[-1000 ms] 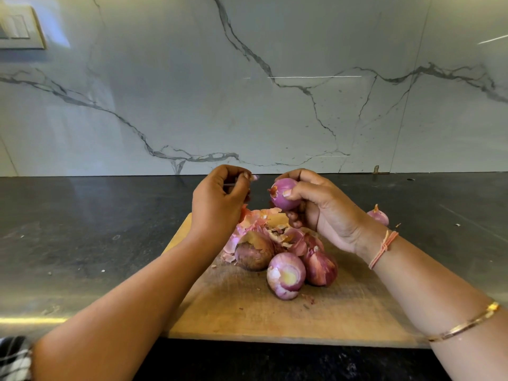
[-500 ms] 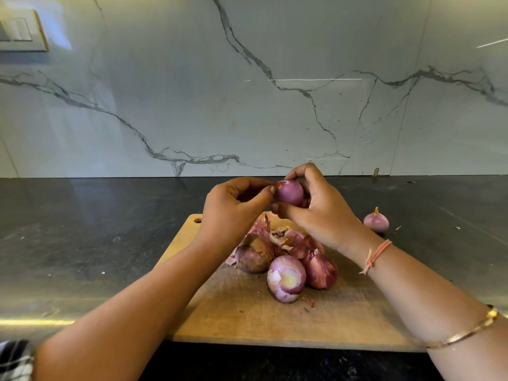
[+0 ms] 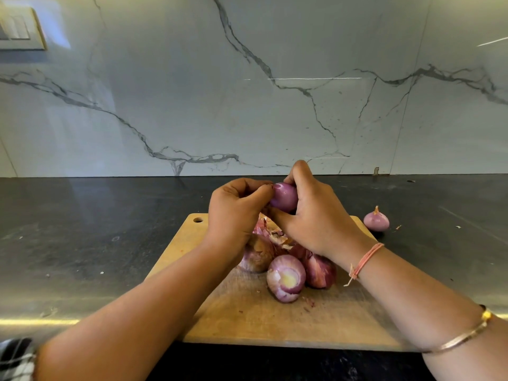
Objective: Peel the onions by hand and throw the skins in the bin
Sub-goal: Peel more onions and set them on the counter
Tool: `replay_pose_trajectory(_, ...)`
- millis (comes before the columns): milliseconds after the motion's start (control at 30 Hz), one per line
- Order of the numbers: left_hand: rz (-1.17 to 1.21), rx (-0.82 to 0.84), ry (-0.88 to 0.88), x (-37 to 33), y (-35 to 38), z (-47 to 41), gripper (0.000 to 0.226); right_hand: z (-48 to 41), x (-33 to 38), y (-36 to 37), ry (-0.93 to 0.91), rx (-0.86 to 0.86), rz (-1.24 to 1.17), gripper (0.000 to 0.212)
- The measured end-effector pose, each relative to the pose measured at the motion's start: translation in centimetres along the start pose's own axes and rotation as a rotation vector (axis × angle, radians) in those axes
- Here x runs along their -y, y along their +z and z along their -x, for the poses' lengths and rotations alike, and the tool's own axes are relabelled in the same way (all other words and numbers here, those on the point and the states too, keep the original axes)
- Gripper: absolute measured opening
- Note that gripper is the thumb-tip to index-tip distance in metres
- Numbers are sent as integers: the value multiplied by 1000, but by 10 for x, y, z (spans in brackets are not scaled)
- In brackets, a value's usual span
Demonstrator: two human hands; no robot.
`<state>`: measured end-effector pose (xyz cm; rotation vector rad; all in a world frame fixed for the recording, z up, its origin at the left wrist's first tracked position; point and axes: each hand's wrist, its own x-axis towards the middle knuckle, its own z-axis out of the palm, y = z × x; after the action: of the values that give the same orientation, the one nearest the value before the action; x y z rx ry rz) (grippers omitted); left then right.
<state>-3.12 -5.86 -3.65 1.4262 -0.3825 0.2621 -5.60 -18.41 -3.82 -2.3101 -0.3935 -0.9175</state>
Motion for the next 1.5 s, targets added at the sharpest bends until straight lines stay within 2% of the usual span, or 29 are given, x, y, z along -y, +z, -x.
replay_pose_trajectory(433, -171, -8, 172, -4, -4, 0, 23, 1, 4, 1, 7, -29, -73, 43)
replay_pose_trajectory(833, -301, 3, 262, -3, -10, -5, 23, -2, 4, -3, 250, 50, -462, 37)
replay_pose_trajectory(1067, -303, 7, 280, -3, -14, -9, 22, -6, 6, -13, 436, 138, -912, 7)
replay_pose_trajectory(1267, -257, 22, 232, -1, -14, -9, 17, -8, 7, -13, 505, 231, -1044, 25)
replay_pose_trajectory(1400, -206, 0, 180, -1, -14, -11, 14, -9, 4, -10, 479, 163, -1111, 14)
replay_pose_trajectory(1500, -206, 1, 169, -2, -13, -9, 14, -10, 0, -10, 504, 112, -1085, 21)
